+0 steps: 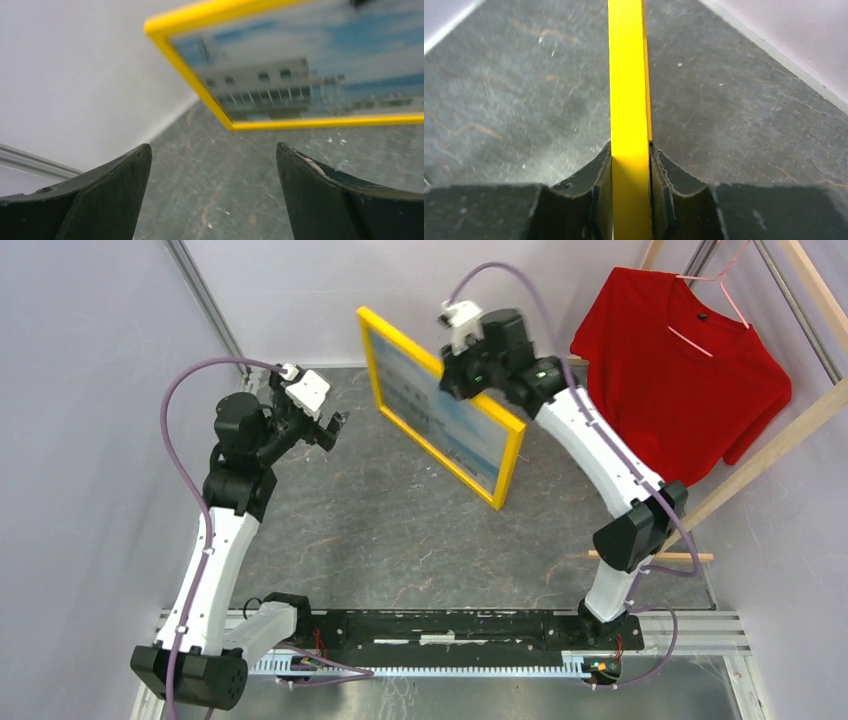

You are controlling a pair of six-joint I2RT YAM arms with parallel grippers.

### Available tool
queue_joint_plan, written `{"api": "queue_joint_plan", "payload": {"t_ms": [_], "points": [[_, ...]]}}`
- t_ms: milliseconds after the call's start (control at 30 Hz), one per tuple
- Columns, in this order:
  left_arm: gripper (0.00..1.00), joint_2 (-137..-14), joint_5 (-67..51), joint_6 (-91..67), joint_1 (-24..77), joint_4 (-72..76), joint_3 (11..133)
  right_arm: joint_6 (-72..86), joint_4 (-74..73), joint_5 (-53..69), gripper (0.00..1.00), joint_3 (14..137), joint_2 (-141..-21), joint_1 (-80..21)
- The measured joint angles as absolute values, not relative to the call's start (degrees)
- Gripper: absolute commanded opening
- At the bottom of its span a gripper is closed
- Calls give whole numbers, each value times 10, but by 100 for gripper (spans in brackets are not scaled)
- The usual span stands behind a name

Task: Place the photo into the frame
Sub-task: Turn over the photo frame at the center of the board.

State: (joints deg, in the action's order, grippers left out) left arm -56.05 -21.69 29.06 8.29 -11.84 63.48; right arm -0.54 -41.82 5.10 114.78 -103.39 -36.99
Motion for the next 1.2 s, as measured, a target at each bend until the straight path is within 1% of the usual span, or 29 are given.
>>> {"api": "queue_joint_plan", "payload": {"t_ms": [167,267,333,500,633,700,800,900,1033,1133,1200], "points": [[100,-597,-255,255,60,-181,649,72,-285,184,26,1066,-1010,-214],[100,-617,-279,253,49,-216,655,127,-233,227,26,1028,-1009,-141],[100,-636,-296,253,42,-242,665,156,-218,249,26,1008,-1010,-112],[100,-700,-323,259,27,-303,696,216,-182,291,26,960,-1016,-95],[100,-740,-333,274,14,-343,703,253,-168,326,25,890,-1010,-89],[100,-752,-333,281,8,-360,703,272,-146,334,25,821,-990,-86],[100,-764,-331,289,-8,-373,699,316,-84,336,25,683,-933,-82],[100,-774,-325,294,-26,-376,688,390,39,326,26,501,-849,-80],[100,-788,-316,295,-45,-376,663,473,188,309,27,331,-797,-83],[100,-789,-311,295,-52,-376,640,507,273,289,30,268,-797,-93],[100,-789,-310,295,-52,-375,630,522,319,273,33,244,-797,-100]]}}
